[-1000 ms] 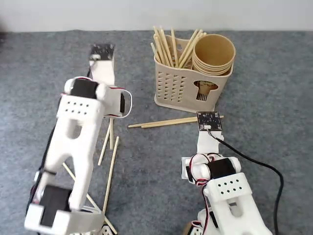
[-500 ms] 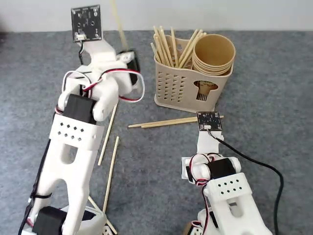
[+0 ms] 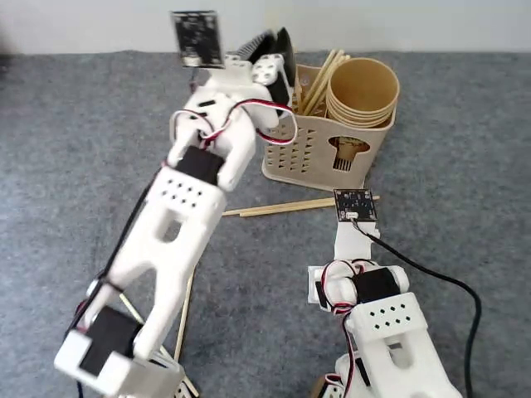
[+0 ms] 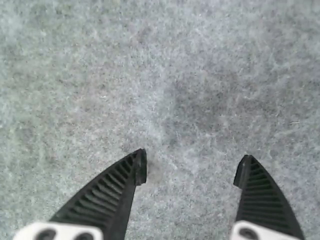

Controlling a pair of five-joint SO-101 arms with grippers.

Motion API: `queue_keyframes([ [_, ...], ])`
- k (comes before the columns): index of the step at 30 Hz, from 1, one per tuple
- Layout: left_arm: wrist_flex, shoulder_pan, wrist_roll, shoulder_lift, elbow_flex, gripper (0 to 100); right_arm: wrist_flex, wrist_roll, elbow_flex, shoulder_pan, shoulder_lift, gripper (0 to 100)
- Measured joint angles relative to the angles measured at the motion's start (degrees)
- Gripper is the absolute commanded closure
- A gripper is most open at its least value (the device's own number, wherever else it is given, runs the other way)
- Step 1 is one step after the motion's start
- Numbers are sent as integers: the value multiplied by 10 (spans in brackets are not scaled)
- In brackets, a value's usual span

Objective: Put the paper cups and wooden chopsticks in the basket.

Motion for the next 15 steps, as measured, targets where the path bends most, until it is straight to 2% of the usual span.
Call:
queue_keyframes([
  [3, -16, 0, -29, 46, 0, 968, 0, 0, 0, 0, 0, 704],
  [8, -16, 0, -61, 64, 4, 852, 0, 0, 0, 0, 0, 704],
  [11, 10, 0, -63, 64, 4, 806, 0, 0, 0, 0, 0, 704],
  [15, 79, 0, -65, 28, 5, 800, 0, 0, 0, 0, 0, 704],
])
